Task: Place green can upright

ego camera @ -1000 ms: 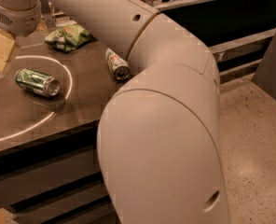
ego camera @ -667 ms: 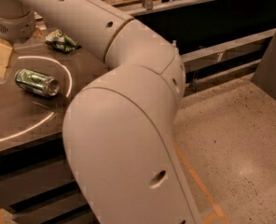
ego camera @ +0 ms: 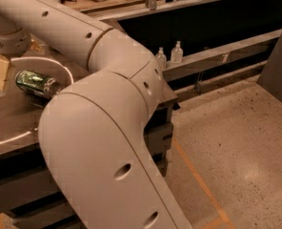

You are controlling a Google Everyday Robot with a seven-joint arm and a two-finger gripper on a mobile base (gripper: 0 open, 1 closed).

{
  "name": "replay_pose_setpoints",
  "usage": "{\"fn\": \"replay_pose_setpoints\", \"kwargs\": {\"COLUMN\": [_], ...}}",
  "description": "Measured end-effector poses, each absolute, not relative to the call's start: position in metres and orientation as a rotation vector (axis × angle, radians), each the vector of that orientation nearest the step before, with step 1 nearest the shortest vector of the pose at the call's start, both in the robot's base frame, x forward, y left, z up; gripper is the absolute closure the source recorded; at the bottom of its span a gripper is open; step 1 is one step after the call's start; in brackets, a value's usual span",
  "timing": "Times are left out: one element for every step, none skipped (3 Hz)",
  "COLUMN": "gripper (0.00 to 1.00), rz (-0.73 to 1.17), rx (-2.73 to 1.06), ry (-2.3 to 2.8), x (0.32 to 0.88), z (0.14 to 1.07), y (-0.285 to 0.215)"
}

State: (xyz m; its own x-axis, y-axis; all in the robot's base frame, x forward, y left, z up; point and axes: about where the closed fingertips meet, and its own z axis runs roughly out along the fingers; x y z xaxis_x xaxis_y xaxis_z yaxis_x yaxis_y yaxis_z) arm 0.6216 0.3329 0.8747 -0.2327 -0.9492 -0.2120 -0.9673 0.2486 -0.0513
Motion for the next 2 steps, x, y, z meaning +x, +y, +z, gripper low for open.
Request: {"fn": "replay_pose_setpoints", "kwargs": {"gripper": [0.02,0.25], "rz": [0.123,0.100], "rx": [-1.820,-1.808], "ry": [2.358,2.403], "x": [0.6184,0.6161], "z": [0.8559,0.8462], "y": [0.3414,0.3450]}}
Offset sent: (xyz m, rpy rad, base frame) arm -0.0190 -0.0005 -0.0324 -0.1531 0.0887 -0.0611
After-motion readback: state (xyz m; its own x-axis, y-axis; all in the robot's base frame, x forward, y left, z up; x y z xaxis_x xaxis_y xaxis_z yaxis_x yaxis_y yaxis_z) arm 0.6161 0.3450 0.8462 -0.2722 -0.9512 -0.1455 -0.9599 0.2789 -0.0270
